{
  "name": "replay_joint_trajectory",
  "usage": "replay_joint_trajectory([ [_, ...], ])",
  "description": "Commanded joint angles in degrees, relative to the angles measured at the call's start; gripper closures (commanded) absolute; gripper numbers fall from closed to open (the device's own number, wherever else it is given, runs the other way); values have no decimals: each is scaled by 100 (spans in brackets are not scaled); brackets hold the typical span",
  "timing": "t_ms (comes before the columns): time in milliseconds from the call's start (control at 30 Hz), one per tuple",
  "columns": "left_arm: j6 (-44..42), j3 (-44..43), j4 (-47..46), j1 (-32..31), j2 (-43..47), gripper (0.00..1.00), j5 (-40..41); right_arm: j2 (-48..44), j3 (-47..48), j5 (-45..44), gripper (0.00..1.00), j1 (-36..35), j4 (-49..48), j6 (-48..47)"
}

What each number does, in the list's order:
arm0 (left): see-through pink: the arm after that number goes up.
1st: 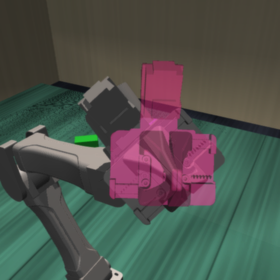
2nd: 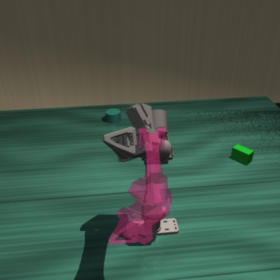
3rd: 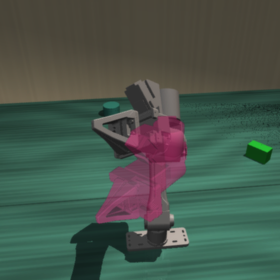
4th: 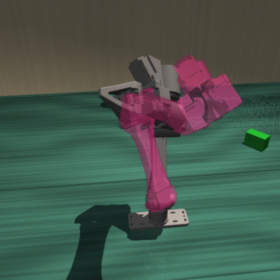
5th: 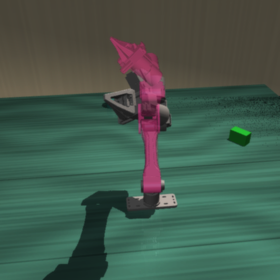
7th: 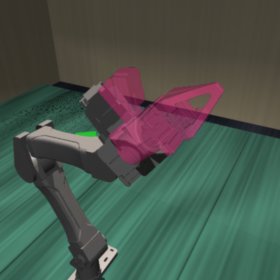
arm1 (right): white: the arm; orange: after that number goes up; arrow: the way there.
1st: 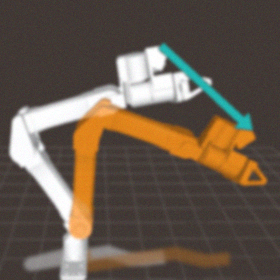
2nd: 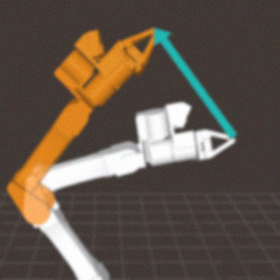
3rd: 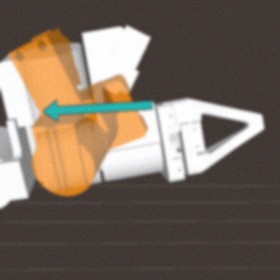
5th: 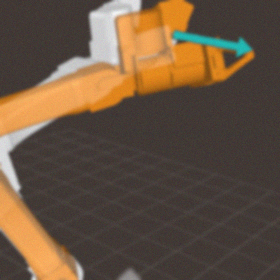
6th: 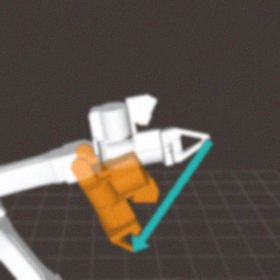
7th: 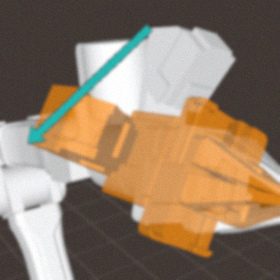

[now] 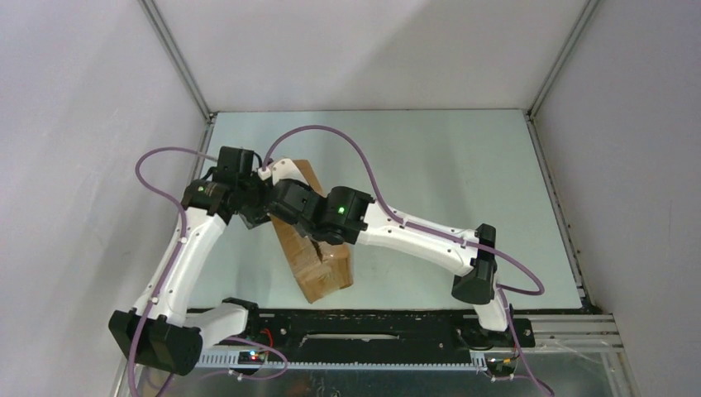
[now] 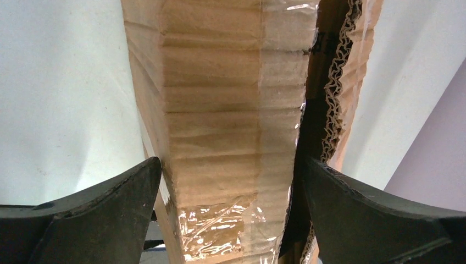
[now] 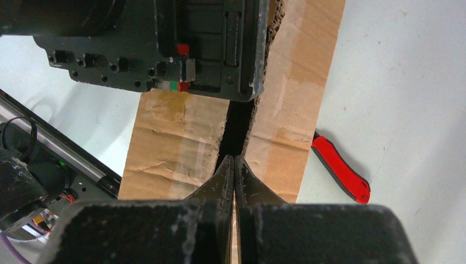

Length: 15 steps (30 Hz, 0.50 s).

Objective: Unpack the express box
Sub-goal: Open the express box at the center of the board.

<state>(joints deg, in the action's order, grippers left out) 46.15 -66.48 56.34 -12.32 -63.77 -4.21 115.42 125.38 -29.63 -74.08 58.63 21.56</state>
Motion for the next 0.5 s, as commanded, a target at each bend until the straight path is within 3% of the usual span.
replay_joint_trajectory([
  [0,61,-413,279,-78,-65,0,125,-388,-118,-132,100,-21,-286,-38],
  [67,28,-296,347,-78,-43,3,264,-432,-212,-118,100,-11,-335,-34],
  [200,-30,-77,365,-78,70,20,401,-462,-326,-177,100,-6,-317,-38],
  [233,-47,-83,350,-78,107,25,401,-471,-332,-187,94,-15,-316,-38],
  [367,-174,-366,435,-88,219,39,596,-510,-411,-185,42,-125,-442,-119],
  [467,-260,-515,503,-88,231,44,564,-442,-390,-184,33,-172,-471,-135],
])
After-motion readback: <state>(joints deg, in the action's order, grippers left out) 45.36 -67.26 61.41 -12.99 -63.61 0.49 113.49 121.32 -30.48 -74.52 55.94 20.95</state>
